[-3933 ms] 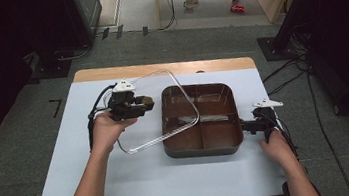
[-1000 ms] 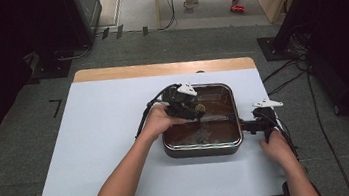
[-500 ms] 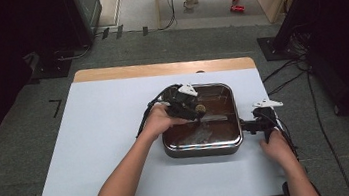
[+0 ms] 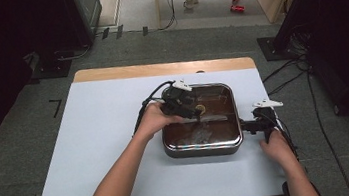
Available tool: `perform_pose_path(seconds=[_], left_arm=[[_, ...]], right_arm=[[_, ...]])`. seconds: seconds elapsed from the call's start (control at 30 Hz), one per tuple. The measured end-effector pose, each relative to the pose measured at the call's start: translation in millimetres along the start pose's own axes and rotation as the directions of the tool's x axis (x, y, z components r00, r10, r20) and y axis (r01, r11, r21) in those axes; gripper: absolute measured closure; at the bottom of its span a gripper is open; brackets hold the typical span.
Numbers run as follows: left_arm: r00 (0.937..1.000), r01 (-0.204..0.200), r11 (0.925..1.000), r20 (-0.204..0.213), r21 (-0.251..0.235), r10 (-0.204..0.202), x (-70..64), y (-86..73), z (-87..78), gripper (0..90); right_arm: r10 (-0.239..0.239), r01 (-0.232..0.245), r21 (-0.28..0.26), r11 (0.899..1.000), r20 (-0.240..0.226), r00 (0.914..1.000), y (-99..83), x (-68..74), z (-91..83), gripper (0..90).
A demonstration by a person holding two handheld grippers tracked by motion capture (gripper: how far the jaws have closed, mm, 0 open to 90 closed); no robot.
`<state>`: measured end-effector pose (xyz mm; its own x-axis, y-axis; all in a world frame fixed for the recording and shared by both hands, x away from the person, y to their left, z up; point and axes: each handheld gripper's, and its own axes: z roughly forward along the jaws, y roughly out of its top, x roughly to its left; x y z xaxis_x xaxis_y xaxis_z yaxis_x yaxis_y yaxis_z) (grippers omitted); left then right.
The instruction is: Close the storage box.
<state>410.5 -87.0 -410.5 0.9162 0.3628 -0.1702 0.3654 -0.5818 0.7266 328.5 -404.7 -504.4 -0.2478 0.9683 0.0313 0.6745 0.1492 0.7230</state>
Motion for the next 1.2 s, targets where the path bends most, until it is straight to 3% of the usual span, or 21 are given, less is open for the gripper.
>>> perform_pose_path(seconds=[0.1,0.33,0.43,0.63,0.9,1.0,1.2], left_arm=[[0.9996,0.028,0.9996,-0.005,0.007,-0.028,2.5,-0.5,-9.3,35.3],[0.9983,0.044,0.9990,-0.039,-0.001,-0.044,-0.2,-3.7,-28.1,32.7],[0.9951,0.054,0.9985,-0.082,-0.004,-0.054,-2.9,-8.2,-37.5,33.0],[0.9894,0.074,0.9965,-0.122,-0.041,-0.078,-6.7,-17.7,-53.7,33.4],[0.9748,0.099,0.9917,-0.193,-0.083,-0.113,-11.3,-39.4,-72.3,31.7],[0.9622,0.110,0.9888,-0.239,-0.101,-0.132,-12.0,-56.0,-80.3,29.6],[0.9470,0.135,0.9831,-0.276,-0.124,-0.165,-15.2,-82.2,-92.2,27.0]], right_arm=[[0.000,0.000,0.000,1.000,0.000,1.0000,0.0,0.0,0.0,11.2],[0.000,0.000,0.000,1.000,0.000,1.0000,0.0,0.0,0.0,11.2],[0.000,0.000,0.000,1.000,0.000,1.0000,0.0,0.0,0.0,11.2],[0.000,0.000,-0.001,1.000,0.000,1.0000,0.0,-0.1,0.1,11.1],[-0.001,0.001,0.000,1.000,-0.001,1.0000,0.1,-0.2,0.1,11.1],[0.000,0.000,-0.001,1.000,0.000,1.0000,0.1,-0.2,0.2,11.1],[-0.001,0.001,-0.001,1.000,0.000,1.0000,0.1,-0.2,0.2,11.1]])
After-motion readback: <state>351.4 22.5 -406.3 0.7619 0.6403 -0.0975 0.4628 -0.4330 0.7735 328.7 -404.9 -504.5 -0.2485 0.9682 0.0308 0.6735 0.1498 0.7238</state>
